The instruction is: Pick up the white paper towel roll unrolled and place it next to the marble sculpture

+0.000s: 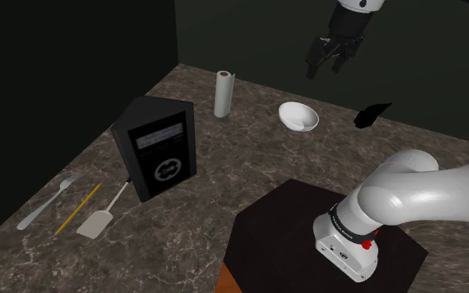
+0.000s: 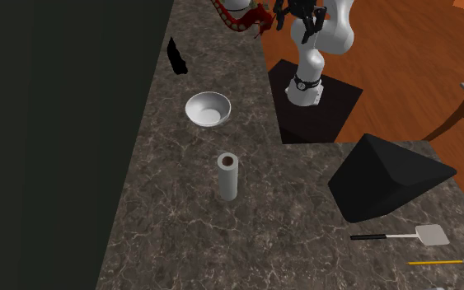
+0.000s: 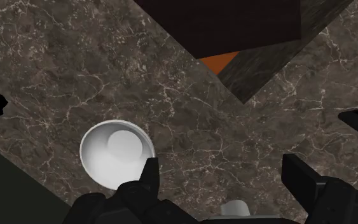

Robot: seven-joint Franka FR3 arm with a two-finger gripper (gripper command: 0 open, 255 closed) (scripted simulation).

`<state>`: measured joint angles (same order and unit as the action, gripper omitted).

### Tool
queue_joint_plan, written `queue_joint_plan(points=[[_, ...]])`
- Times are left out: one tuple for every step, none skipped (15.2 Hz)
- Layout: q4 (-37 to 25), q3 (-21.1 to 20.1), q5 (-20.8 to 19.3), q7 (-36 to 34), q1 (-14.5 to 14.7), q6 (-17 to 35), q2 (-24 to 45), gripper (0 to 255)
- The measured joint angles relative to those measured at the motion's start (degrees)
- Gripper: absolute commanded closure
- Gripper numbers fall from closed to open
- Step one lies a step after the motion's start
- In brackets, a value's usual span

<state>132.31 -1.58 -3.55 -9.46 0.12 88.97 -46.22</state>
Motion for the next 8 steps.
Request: queue_joint_plan(points=[[0.0,0.0,0.0,0.0,0.0,0.0,0.0,0],[-0.3,0.1,-0.1,0.3,0.1,0.7,1.0,0],[-0.2,0.3,-0.2,0.7,0.2,1.9,2.1,0],[-0.5,0.5,-0.3,1.3,0.3,3.3,3.8,0],[-0.9,0.9,-0.5,2.0,0.3,4.8,5.6,0],[-1.5,1.0,-0.5,2.4,0.6,6.4,7.7,0],[-2.0,1.4,-0.7,3.2,0.6,7.6,9.5,0],[-2.5,1.5,-0.8,3.8,0.8,9.0,11.4,0]])
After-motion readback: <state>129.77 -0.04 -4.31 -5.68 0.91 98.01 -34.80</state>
